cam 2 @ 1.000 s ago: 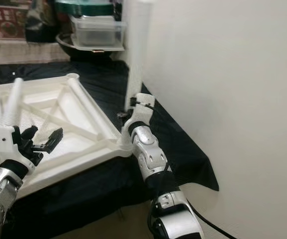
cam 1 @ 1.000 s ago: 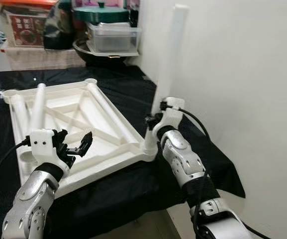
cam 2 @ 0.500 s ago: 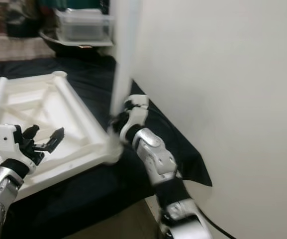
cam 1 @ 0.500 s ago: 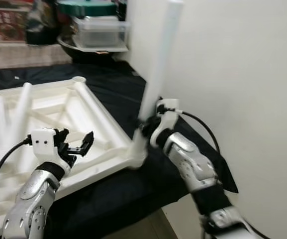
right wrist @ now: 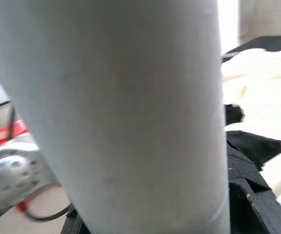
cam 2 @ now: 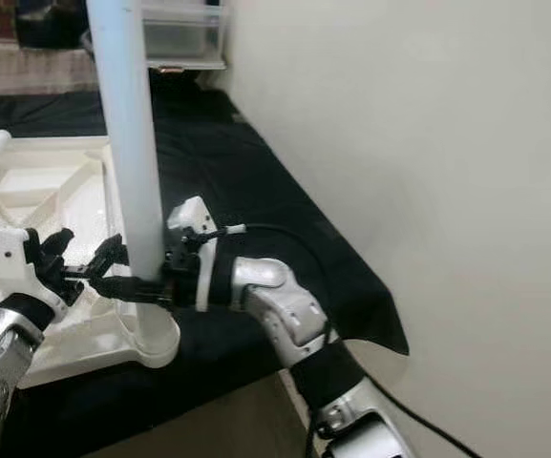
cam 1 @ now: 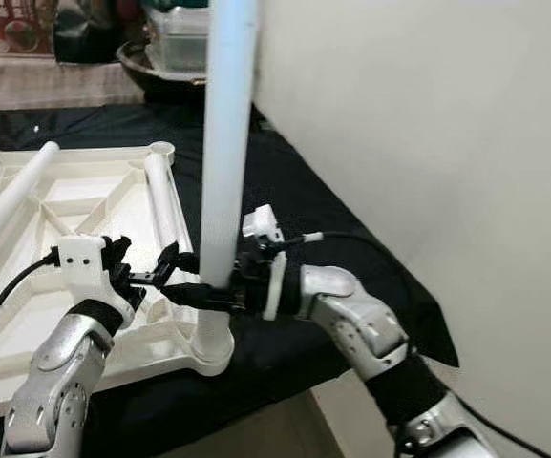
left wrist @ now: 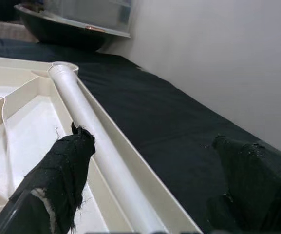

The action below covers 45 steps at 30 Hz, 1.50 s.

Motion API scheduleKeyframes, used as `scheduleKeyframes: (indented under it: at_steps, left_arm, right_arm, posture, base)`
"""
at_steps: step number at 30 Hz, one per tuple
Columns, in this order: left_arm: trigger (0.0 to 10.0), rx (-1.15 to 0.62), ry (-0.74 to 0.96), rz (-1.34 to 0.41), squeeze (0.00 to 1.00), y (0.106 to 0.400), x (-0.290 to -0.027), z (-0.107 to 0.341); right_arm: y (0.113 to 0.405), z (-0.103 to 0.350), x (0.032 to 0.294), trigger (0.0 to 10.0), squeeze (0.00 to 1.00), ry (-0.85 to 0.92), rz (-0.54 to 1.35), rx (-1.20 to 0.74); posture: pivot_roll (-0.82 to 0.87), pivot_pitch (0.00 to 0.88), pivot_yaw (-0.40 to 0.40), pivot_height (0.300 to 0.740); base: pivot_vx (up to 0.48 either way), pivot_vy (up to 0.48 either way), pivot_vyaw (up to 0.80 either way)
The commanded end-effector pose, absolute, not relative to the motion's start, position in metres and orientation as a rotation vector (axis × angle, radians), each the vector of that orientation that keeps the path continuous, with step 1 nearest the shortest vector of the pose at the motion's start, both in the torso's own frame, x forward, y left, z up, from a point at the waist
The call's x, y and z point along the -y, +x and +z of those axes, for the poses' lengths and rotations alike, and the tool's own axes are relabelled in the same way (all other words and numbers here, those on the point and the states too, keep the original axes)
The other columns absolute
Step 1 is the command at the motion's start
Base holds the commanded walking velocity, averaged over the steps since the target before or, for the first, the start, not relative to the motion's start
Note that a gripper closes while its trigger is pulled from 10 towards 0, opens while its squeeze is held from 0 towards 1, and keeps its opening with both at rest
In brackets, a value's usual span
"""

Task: Building children table

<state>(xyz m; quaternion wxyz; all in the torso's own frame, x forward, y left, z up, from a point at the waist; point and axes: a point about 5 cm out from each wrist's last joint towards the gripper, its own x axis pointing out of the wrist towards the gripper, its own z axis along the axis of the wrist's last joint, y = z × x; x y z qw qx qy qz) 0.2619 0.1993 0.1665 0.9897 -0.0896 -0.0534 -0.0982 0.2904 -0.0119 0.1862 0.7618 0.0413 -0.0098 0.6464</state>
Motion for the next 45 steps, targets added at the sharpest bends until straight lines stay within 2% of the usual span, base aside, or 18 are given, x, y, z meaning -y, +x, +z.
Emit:
scheduleKeyframes:
  at_steps: [1,3,4,7,8,15,17,19,21,25,26,29,33,34,35,39,43,45]
  left_arm:
    - [10.0,0.106,-0.191,-0.201,0.00,0.261,-0.197,0.165]
    - [10.0,0.105,-0.192,-0.204,0.00,0.261,-0.196,0.165]
    - [10.0,0.104,-0.193,-0.208,0.00,0.261,-0.196,0.165]
    - [10.0,0.106,-0.196,-0.212,0.00,0.261,-0.196,0.165]
    - [10.0,0.107,-0.199,-0.213,0.00,0.261,-0.195,0.165]
    - [10.0,0.109,-0.199,-0.209,0.00,0.261,-0.195,0.166]
    - [10.0,0.111,-0.194,-0.201,0.00,0.261,-0.195,0.166]
    - [10.0,0.111,-0.194,-0.201,0.00,0.261,-0.195,0.166]
    - [10.0,0.111,-0.188,-0.193,0.00,0.261,-0.196,0.166]
    - [10.0,0.108,-0.185,-0.191,0.00,0.261,-0.197,0.166]
    - [10.0,0.107,-0.184,-0.192,0.00,0.261,-0.197,0.166]
    - [10.0,0.104,-0.182,-0.194,0.00,0.262,-0.197,0.165]
    - [10.0,0.104,-0.182,-0.194,0.00,0.262,-0.197,0.165]
    - [10.0,0.104,-0.183,-0.195,0.00,0.262,-0.198,0.165]
    - [10.0,0.104,-0.184,-0.195,0.00,0.262,-0.198,0.165]
    - [10.0,0.104,-0.185,-0.195,0.00,0.262,-0.198,0.165]
    - [10.0,0.107,-0.186,-0.197,0.00,0.262,-0.198,0.166]
    - [10.0,0.107,-0.186,-0.197,0.00,0.262,-0.198,0.166]
  right_arm:
    - [0.294,0.170,0.017,10.0,0.00,0.087,1.356,-0.067]
    - [0.294,0.167,0.019,10.0,0.00,0.080,1.355,-0.082]
    - [0.297,0.163,0.021,7.3,0.00,0.061,1.316,-0.108]
    - [0.301,0.158,0.024,7.7,0.00,0.056,1.270,-0.132]
    - [0.305,0.155,0.027,10.0,0.00,0.050,1.218,-0.139]
    - [0.339,0.137,0.043,10.0,0.00,-0.001,0.782,-0.212]
    - [0.361,0.124,0.076,10.0,0.00,0.062,0.352,-0.284]
    - [0.361,0.124,0.076,10.0,0.00,0.062,0.352,-0.284]
    - [0.365,0.113,0.102,10.0,0.00,0.114,0.079,-0.324]
    - [0.363,0.112,0.101,10.0,0.00,0.116,0.052,-0.323]
    - [0.359,0.114,0.090,10.0,1.00,0.135,0.111,-0.303]
    - [0.354,0.121,0.069,10.0,1.00,0.179,0.213,-0.247]
    - [0.354,0.123,0.066,10.0,1.00,0.179,0.225,-0.240]
    - [0.355,0.131,0.055,10.0,0.69,0.218,0.334,-0.213]
    - [0.355,0.141,0.046,10.0,0.00,0.263,0.460,-0.176]
    - [0.355,0.153,0.035,10.0,0.00,0.312,0.578,-0.130]
    - [0.350,0.195,0.038,10.0,0.00,0.297,0.948,0.067]
    - [0.350,0.195,0.038,10.0,0.00,0.297,0.948,0.067]
  posture:
    - [0.18,0.000,-0.142,0.714]
    - [0.18,0.000,-0.142,0.714]
    - [0.17,0.000,-0.139,0.714]
    - [0.17,0.000,-0.141,0.714]
    - [0.17,0.000,-0.142,0.714]
    - [0.17,0.000,-0.144,0.714]
    - [0.17,0.000,-0.147,0.714]
    - [0.17,0.000,-0.147,0.714]
    - [0.18,0.000,-0.148,0.714]
    - [0.18,0.000,-0.145,0.714]
    - [0.18,0.000,-0.145,0.714]
    - [0.18,0.000,-0.143,0.714]
    - [0.18,0.000,-0.143,0.714]
    - [0.18,0.000,-0.142,0.714]
    - [0.18,0.000,-0.142,0.714]
    - [0.18,0.000,-0.142,0.714]
    - [0.17,0.000,-0.143,0.714]
    - [0.17,0.000,-0.143,0.714]
  base:
    - [0.000,0.000,0.00]
    - [0.000,0.000,0.00]
    - [0.000,0.000,0.00]
    - [0.000,0.000,0.00]
    - [0.000,0.000,0.00]
    - [0.000,0.000,0.00]
    - [0.000,0.000,0.00]
    - [0.000,0.000,0.00]
    - [0.000,0.000,0.00]
    - [0.000,0.000,0.00]
    - [0.000,0.000,0.00]
    - [0.000,0.000,0.00]
    - [0.000,0.000,0.00]
    - [0.000,0.000,0.00]
    - [0.000,0.000,0.00]
    - [0.000,0.000,0.00]
    - [0.000,0.000,0.00]
    - [0.000,0.000,0.00]
